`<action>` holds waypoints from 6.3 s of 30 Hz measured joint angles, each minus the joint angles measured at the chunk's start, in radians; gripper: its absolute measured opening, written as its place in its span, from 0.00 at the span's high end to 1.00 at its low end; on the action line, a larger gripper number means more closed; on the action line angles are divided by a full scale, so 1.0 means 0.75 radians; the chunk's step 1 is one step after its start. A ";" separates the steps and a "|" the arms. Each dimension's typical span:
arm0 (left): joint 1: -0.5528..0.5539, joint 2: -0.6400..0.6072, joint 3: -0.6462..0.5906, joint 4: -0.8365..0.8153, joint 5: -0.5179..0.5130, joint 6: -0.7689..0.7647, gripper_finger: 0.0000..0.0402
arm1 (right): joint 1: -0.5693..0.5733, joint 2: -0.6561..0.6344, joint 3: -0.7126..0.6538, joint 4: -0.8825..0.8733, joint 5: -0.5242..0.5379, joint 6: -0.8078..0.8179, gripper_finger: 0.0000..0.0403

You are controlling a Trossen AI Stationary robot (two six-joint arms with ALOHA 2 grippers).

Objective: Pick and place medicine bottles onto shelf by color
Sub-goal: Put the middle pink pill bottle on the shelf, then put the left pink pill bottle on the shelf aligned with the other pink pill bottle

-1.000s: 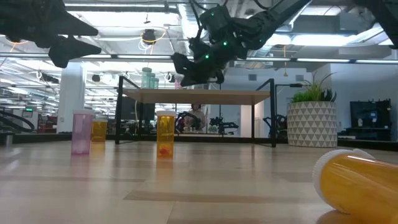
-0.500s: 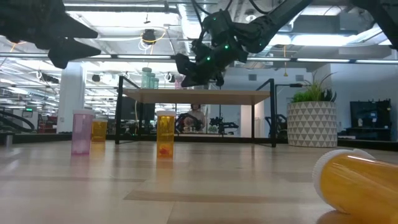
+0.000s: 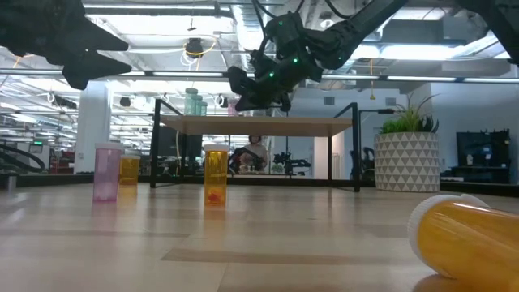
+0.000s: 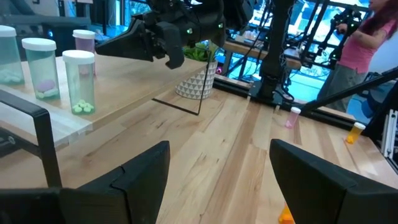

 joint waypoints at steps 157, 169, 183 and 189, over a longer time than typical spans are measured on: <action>0.033 0.975 0.175 0.181 0.801 -0.047 1.00 | 0.718 -0.549 -0.985 0.672 -0.041 0.051 0.99; 0.033 1.126 0.356 -0.064 0.821 0.023 0.78 | 0.712 -0.550 -0.985 0.651 -0.050 0.052 0.99; 0.033 1.199 0.359 -0.063 0.722 0.003 0.52 | 0.712 -0.550 -0.985 0.655 -0.077 0.080 0.99; 0.033 1.199 0.359 -0.062 0.721 -0.028 0.47 | 0.712 -0.550 -0.985 0.655 -0.077 0.086 0.99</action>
